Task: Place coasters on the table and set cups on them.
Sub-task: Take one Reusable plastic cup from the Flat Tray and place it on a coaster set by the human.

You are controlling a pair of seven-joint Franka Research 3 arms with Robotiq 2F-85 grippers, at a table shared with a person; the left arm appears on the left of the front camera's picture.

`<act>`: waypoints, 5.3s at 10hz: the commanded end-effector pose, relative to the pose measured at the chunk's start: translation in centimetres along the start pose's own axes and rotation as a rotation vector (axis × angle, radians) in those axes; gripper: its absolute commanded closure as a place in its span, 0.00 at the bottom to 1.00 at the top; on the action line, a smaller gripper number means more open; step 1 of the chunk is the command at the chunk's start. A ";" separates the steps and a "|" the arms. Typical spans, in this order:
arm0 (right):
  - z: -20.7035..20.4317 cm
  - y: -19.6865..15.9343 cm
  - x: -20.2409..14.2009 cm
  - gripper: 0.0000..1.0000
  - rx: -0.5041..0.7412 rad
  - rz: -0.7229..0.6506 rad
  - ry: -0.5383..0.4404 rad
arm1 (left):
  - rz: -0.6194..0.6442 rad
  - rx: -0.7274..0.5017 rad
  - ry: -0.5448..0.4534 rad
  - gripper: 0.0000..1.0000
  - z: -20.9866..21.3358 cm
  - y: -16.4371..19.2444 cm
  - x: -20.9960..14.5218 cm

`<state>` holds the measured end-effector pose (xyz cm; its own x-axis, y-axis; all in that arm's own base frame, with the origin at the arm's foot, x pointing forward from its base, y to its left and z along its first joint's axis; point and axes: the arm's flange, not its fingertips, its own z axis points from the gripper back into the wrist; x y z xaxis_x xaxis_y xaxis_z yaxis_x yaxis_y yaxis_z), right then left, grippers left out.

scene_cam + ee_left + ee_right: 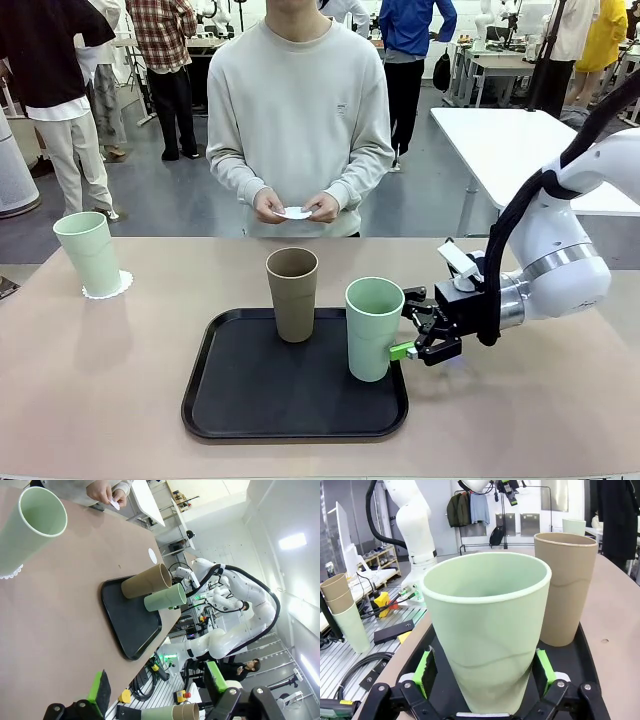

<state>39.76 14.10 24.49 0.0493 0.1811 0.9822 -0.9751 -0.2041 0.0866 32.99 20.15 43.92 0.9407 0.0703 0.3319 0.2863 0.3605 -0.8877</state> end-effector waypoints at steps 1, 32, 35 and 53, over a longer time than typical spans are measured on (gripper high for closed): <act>-1.3 -0.8 0.0 0.00 -0.011 -0.013 0.001 | 0.000 -0.006 -0.011 0.00 0.1 -0.2 0.1; 12.6 1.6 19.9 0.15 -0.346 -0.029 0.049 | 0.000 -0.006 -0.011 0.00 0.1 -0.2 0.1; 22.4 2.4 20.1 0.15 -0.531 -0.060 0.016 | 0.000 -0.006 -0.011 0.00 0.1 -0.2 0.1; 31.3 -5.8 7.5 0.15 -0.497 -0.083 -0.065 | 0.000 -0.006 -0.011 0.00 0.1 -0.2 0.1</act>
<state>51.45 -12.21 36.21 0.1447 0.1067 0.9837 -0.9516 0.2875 0.1088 33.01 20.16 43.90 0.9410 0.0702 0.3311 0.2855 0.3610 -0.8878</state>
